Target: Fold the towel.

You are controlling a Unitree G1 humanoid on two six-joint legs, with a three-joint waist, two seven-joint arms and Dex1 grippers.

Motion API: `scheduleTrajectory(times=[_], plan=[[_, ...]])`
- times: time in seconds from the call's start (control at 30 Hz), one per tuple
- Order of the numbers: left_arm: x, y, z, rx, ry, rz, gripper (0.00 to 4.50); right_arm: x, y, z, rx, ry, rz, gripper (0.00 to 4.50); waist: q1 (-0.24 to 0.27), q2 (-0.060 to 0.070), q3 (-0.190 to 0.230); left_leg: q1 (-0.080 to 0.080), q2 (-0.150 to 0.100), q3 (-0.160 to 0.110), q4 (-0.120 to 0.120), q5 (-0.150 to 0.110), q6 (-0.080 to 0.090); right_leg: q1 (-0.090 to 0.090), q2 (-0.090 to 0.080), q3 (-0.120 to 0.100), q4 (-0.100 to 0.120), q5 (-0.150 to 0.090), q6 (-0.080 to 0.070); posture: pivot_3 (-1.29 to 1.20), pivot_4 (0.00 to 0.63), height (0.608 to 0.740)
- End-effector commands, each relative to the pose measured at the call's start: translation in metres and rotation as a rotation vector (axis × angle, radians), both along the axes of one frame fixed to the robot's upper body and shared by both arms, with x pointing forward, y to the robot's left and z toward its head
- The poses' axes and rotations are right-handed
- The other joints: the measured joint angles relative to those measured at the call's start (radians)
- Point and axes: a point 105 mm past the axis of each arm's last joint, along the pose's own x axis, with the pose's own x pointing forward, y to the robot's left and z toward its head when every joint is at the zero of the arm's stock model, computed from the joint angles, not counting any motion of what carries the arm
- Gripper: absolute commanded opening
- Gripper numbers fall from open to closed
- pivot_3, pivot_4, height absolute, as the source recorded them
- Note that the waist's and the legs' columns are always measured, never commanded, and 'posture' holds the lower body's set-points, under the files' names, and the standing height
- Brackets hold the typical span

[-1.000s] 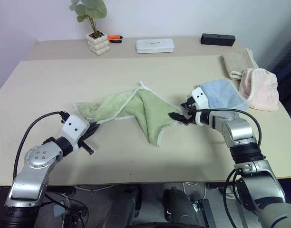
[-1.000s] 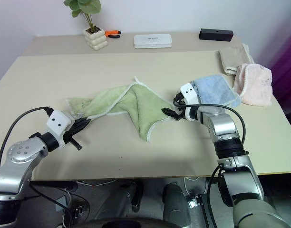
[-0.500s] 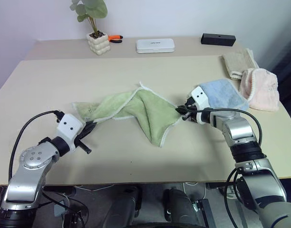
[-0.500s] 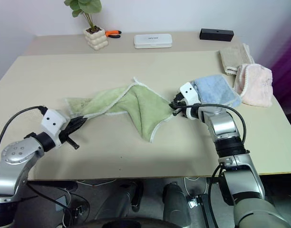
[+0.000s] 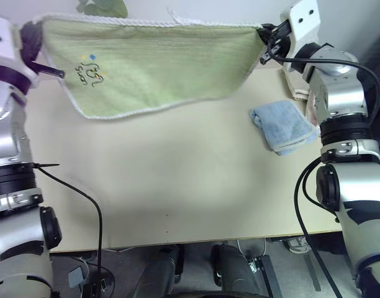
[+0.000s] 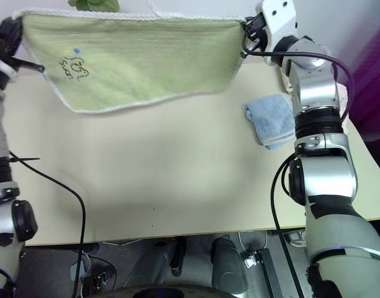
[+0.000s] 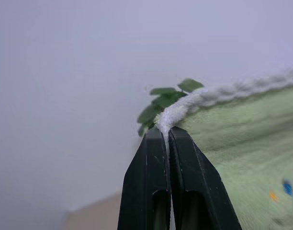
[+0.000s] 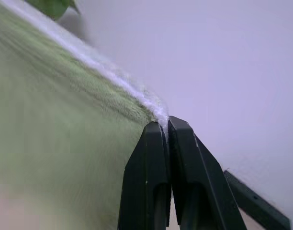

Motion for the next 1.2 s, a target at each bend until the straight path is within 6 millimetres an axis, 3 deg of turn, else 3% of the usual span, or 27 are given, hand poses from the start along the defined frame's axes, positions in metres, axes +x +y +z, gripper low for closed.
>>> scheduleTrajectory(times=[0.03,0.23,0.37,0.53,0.67,0.9,1.2], plan=[[-0.023,0.013,-0.019,-0.027,0.033,-0.046,0.0,-0.026,0.006,0.002,-0.021,-0.04,0.145,0.07,-0.009,0.0,0.0,0.0,0.0,0.0,0.001,0.0,0.0,0.0,0.0,0.0,0.0,0.0,0.0,0.0,0.15,0.736],[-0.072,0.014,-0.092,-0.078,0.282,-0.139,0.0,-0.068,0.007,-0.068,-0.106,0.217,0.329,0.07,-0.009,0.001,0.0,0.0,0.0,0.0,0.002,0.0,0.0,-0.001,0.0,0.002,0.002,0.0,0.0,0.0,0.15,0.736],[-0.121,0.004,-0.141,-0.101,0.524,-0.215,0.0,-0.106,-0.002,-0.118,-0.162,0.452,0.432,0.07,-0.003,0.001,0.0,0.0,0.0,0.0,0.002,-0.004,0.007,-0.001,0.0,0.003,0.002,0.0,-0.001,0.0,0.15,0.736],[-0.154,0.001,-0.16,-0.125,0.698,-0.254,0.0,-0.133,-0.006,-0.132,-0.192,0.584,0.514,0.07,0.018,0.001,0.0,0.001,0.001,0.0,0.004,-0.005,0.007,0.0,0.0,0.003,0.002,-0.002,-0.004,0.0,0.15,0.736],[-0.152,0.007,-0.16,-0.12,0.711,-0.232,0.0,-0.128,-0.004,-0.13,-0.192,0.565,0.509,0.07,0.024,0.001,-0.001,0.002,0.002,0.0,0.005,-0.007,0.005,0.002,0.0,0.003,0.0,-0.003,-0.005,0.0,0.15,0.736],[-0.111,0.026,-0.165,-0.094,0.633,-0.097,0.0,-0.074,-0.002,-0.137,-0.198,0.466,0.336,0.07,0.02,0.0,-0.001,0.002,0.001,0.001,0.005,-0.007,0.005,0.002,0.0,0.003,0.0,0.0,-0.001,0.0,0.15,0.736],[-0.077,0.035,-0.184,-0.131,0.629,-0.058,0.0,-0.032,0.009,-0.154,-0.166,0.443,0.258,0.07,0.018,0.0,-0.001,0.002,0.001,0.002,0.005,-0.003,0.003,0.002,0.0,0.003,0.001,0.0,-0.001,0.0,0.15,0.736]])
